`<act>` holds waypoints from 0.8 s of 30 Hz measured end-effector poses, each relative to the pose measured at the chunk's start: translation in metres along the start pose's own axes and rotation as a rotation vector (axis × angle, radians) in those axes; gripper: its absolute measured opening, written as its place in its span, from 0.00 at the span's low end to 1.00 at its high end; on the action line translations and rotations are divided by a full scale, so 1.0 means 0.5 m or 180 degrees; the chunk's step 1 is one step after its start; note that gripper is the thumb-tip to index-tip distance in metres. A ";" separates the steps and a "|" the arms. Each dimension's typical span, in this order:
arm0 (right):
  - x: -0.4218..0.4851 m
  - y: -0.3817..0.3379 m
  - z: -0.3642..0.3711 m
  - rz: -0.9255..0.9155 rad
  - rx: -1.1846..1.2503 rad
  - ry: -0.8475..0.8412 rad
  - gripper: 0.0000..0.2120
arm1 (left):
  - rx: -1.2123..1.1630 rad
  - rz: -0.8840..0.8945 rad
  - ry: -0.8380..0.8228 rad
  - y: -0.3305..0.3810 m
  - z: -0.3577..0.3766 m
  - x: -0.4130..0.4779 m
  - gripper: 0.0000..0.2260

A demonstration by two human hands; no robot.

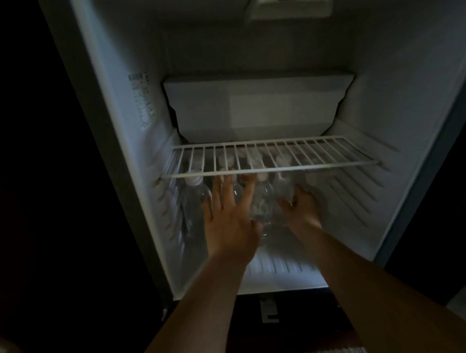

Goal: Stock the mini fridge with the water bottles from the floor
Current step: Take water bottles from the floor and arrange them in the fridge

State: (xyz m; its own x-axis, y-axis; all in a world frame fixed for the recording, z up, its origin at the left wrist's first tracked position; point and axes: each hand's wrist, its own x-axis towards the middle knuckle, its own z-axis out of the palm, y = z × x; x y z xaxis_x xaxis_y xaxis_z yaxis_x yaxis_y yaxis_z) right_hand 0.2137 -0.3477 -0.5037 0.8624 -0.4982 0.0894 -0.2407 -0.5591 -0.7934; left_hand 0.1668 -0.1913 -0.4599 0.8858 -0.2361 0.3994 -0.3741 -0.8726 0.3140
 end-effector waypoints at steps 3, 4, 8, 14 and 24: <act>0.007 -0.015 -0.012 0.0007 -0.0417 0.0080 0.26 | 0.0051 -0.0079 0.0016 -0.017 0.008 -0.009 0.39; 0.008 -0.020 -0.016 0.0012 -0.0541 0.0088 0.25 | 0.0049 -0.0129 -0.0019 -0.025 0.010 -0.012 0.40; 0.021 -0.011 -0.017 -0.0008 -0.0684 0.0011 0.21 | 0.0191 -0.0090 -0.0210 -0.043 0.009 -0.029 0.40; 0.004 -0.011 -0.009 0.0202 -0.0205 -0.0185 0.20 | 0.0264 -0.0014 -0.0311 -0.048 0.003 -0.031 0.40; -0.058 -0.052 -0.068 -0.0015 -0.1213 -0.0808 0.16 | 0.0376 0.0274 -0.0709 -0.069 -0.043 -0.046 0.33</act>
State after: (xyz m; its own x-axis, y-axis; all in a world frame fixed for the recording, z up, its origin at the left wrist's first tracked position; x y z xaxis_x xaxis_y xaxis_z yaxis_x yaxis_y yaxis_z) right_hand 0.1796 -0.3413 -0.4652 0.9343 -0.3434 -0.0955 -0.3421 -0.7887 -0.5108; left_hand 0.1534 -0.1468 -0.4614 0.8956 -0.3884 0.2169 -0.4276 -0.8861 0.1790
